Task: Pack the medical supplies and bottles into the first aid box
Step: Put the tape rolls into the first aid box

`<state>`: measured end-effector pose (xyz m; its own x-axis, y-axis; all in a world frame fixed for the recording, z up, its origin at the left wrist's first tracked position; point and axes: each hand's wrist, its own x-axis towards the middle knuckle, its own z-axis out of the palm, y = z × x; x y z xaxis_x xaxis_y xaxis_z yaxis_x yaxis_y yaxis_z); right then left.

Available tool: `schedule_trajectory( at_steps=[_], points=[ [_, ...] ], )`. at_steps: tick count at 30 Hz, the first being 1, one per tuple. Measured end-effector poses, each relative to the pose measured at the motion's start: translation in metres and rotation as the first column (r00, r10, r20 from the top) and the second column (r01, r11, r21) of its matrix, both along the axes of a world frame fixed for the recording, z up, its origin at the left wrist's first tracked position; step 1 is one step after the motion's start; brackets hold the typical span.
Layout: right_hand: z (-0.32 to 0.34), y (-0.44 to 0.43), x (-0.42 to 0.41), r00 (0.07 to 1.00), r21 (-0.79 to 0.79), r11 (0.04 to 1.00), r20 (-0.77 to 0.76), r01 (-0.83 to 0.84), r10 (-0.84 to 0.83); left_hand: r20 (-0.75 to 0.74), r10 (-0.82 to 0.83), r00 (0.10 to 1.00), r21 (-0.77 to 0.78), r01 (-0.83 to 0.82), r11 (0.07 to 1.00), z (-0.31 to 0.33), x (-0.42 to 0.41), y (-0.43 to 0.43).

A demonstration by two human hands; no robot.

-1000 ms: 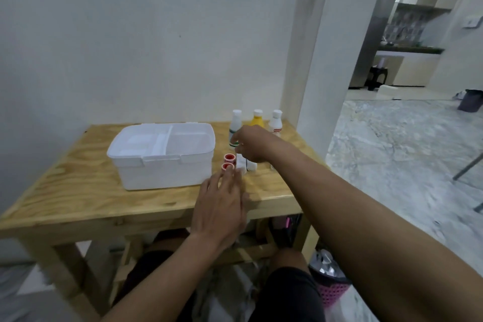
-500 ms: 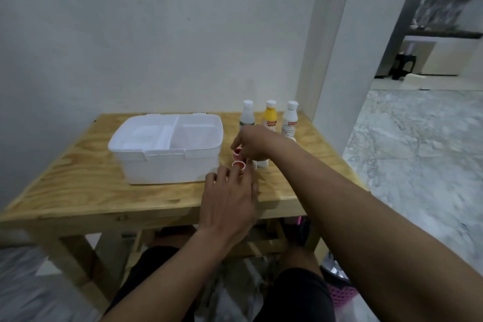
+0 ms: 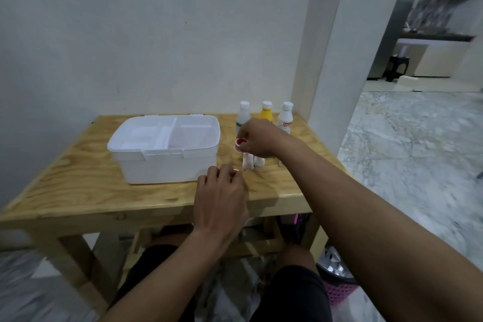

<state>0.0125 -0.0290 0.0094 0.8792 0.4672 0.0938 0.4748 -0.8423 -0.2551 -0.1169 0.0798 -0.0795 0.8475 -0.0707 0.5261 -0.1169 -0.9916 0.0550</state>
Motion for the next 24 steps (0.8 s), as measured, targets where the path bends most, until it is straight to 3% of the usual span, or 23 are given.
schedule_trajectory(
  at_steps=[6,15,24],
  points=[
    [0.006,-0.021,-0.017,0.999,0.120,0.992,-0.001,0.041,-0.042,0.020,-0.048,0.999,-0.205,0.051,0.978,0.002,-0.008,-0.005],
    [0.031,-0.044,-0.053,0.996,0.268,0.960,-0.023,0.086,-0.083,-0.048,-0.147,0.988,-0.571,0.093,0.816,0.021,-0.022,-0.018],
    [0.069,-0.021,-0.069,0.999,0.351,0.936,0.003,0.038,-0.042,0.136,-0.161,0.978,-0.636,0.210,0.742,0.077,-0.027,0.013]
  ],
)
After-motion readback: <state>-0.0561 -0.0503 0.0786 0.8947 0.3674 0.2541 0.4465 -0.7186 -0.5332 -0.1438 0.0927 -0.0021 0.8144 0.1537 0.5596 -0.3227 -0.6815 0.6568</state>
